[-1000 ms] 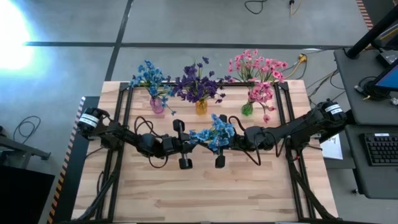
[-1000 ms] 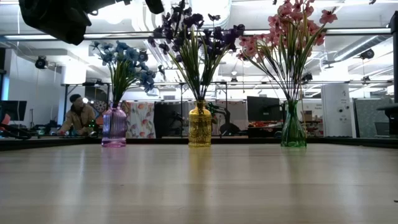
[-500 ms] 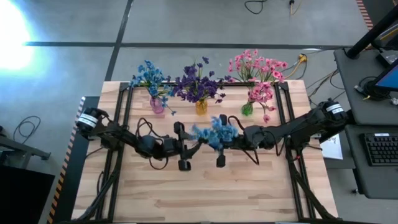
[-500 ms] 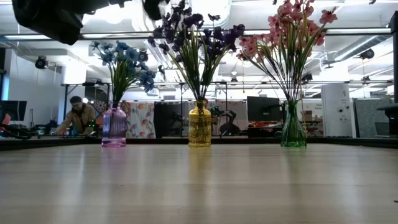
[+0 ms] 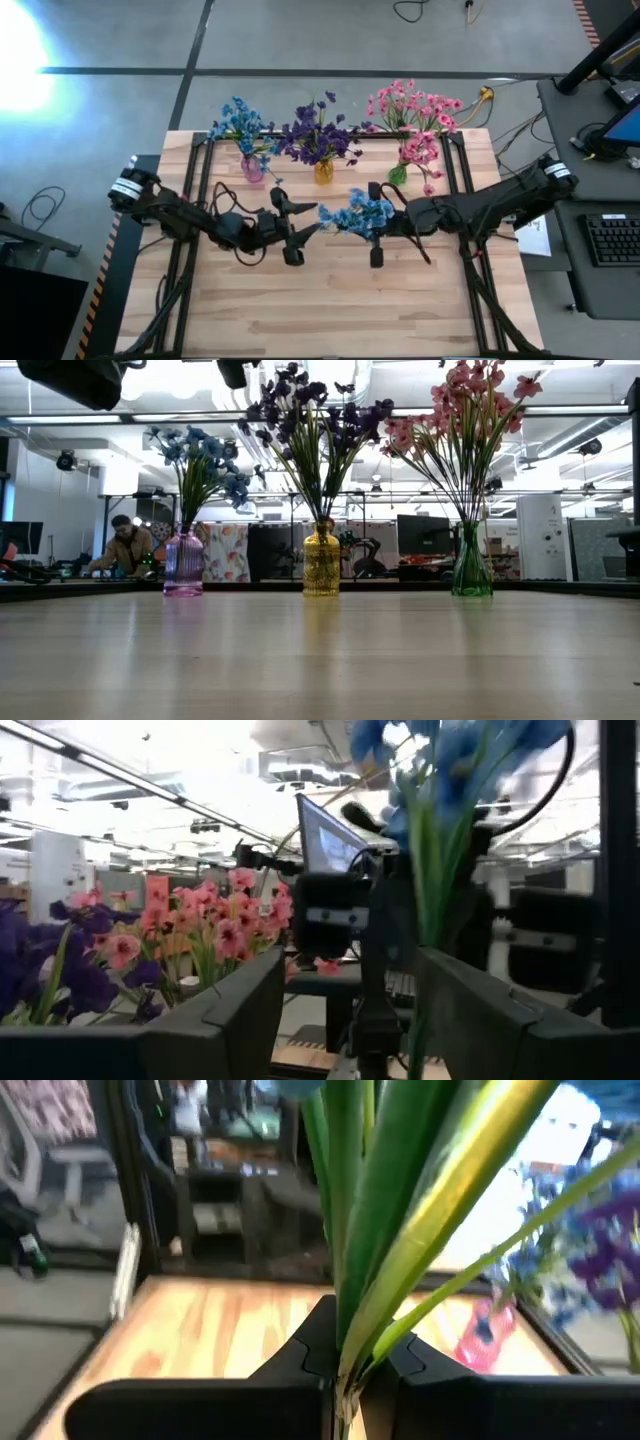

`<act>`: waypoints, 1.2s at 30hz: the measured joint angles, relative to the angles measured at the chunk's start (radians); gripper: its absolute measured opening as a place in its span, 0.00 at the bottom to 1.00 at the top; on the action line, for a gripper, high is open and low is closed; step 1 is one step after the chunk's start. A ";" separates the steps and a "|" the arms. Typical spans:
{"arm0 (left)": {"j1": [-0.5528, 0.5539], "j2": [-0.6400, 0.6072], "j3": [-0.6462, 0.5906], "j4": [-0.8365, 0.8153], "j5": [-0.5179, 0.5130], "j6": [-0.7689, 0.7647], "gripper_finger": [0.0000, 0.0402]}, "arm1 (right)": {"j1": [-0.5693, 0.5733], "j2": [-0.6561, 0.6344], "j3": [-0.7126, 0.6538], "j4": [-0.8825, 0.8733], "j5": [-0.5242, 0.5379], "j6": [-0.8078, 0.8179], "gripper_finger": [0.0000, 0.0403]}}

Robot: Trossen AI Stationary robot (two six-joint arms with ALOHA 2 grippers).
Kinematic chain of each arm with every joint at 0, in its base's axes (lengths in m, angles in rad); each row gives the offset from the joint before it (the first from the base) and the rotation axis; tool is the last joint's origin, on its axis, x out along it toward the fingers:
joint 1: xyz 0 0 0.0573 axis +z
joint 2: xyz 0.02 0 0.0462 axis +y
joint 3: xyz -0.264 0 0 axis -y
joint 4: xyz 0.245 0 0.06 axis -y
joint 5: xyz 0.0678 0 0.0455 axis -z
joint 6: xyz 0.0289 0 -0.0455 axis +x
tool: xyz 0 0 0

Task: Sort flowers into vase by color
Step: Put the blue flowers into the violet vase

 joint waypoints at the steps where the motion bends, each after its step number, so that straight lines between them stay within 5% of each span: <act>1: 0.002 -0.002 0.002 -0.009 0.016 -0.004 0.53 | 0.000 -0.008 0.000 -0.035 0.004 0.009 0.03; 6: 0.040 -0.003 0.037 -0.138 0.245 -0.058 0.53 | -0.005 -0.013 0.000 -0.134 0.012 0.050 0.03; 12: 0.091 -0.002 0.109 -0.303 0.203 -0.125 0.53 | -0.005 -0.005 0.000 -0.172 0.014 0.076 0.03; 17: 0.106 0.003 0.167 -0.408 0.279 -0.119 0.53 | -0.005 -0.005 0.000 -0.167 0.015 0.069 0.03; 36: 0.113 0.072 0.283 -0.550 0.323 -0.128 0.53 | -0.006 -0.005 0.000 -0.194 0.019 0.060 0.03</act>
